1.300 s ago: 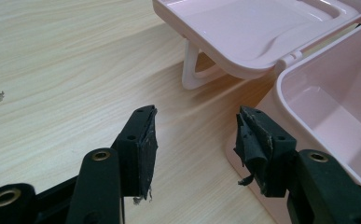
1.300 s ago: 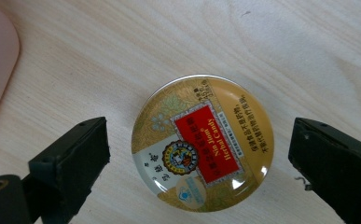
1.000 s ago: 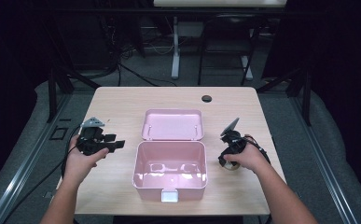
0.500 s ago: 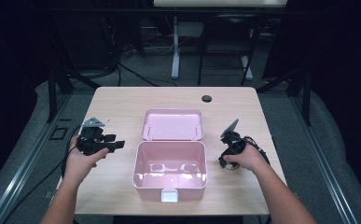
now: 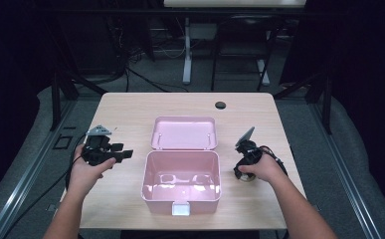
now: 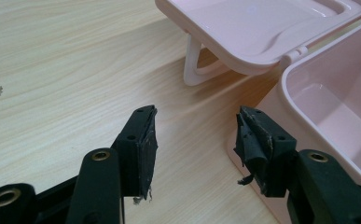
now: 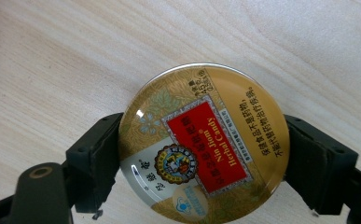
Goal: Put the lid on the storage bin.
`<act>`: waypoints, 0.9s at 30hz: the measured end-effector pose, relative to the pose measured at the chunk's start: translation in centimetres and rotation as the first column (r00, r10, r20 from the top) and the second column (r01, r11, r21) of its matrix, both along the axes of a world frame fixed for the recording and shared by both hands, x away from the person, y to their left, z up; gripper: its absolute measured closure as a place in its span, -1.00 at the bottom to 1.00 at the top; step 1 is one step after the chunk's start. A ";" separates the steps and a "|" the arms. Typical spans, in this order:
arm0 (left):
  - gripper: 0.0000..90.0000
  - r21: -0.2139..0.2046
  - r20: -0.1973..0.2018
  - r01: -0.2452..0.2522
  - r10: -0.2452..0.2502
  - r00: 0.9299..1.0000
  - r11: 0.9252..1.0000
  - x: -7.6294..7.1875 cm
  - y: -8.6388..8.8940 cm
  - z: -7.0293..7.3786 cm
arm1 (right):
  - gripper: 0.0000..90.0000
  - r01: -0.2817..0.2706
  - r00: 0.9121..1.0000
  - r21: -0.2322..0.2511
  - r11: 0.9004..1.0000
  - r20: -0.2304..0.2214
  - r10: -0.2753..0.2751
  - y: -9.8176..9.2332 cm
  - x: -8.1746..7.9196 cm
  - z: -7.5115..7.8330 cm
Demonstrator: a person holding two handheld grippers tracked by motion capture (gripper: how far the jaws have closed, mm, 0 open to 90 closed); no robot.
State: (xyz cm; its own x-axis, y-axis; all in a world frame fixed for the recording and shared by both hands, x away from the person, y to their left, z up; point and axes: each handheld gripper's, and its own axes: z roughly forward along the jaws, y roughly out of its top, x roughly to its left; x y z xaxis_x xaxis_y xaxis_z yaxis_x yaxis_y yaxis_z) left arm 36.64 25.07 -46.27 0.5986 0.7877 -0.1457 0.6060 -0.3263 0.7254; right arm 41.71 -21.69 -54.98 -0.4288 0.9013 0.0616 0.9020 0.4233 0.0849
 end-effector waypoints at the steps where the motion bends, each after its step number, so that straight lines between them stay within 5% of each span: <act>1: 0.06 0.000 0.000 0.000 0.000 1.000 1.000 0.0 0.0 0.0 | -0.57 0.000 1.000 0.000 1.000 -0.001 0.000 0.0 0.0 0.0; 16: 0.06 -0.004 0.000 -0.002 0.002 1.000 1.000 0.0 0.0 0.0 | -0.56 -0.021 1.000 0.006 1.000 -0.017 0.021 0.0 -0.1 0.2; 27: 0.06 -0.008 0.004 -0.005 0.005 1.000 1.000 0.0 0.2 0.1 | -0.55 -0.045 0.999 0.005 0.999 0.002 0.045 1.0 -0.3 2.0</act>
State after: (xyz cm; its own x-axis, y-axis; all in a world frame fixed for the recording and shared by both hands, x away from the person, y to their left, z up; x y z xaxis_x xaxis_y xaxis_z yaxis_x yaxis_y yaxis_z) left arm 36.62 25.22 -46.20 0.5952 0.7895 -0.1495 0.6046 -0.3175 0.7305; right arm 41.43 -20.72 -53.00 -0.4687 0.8810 0.0652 0.8821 0.4627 0.0884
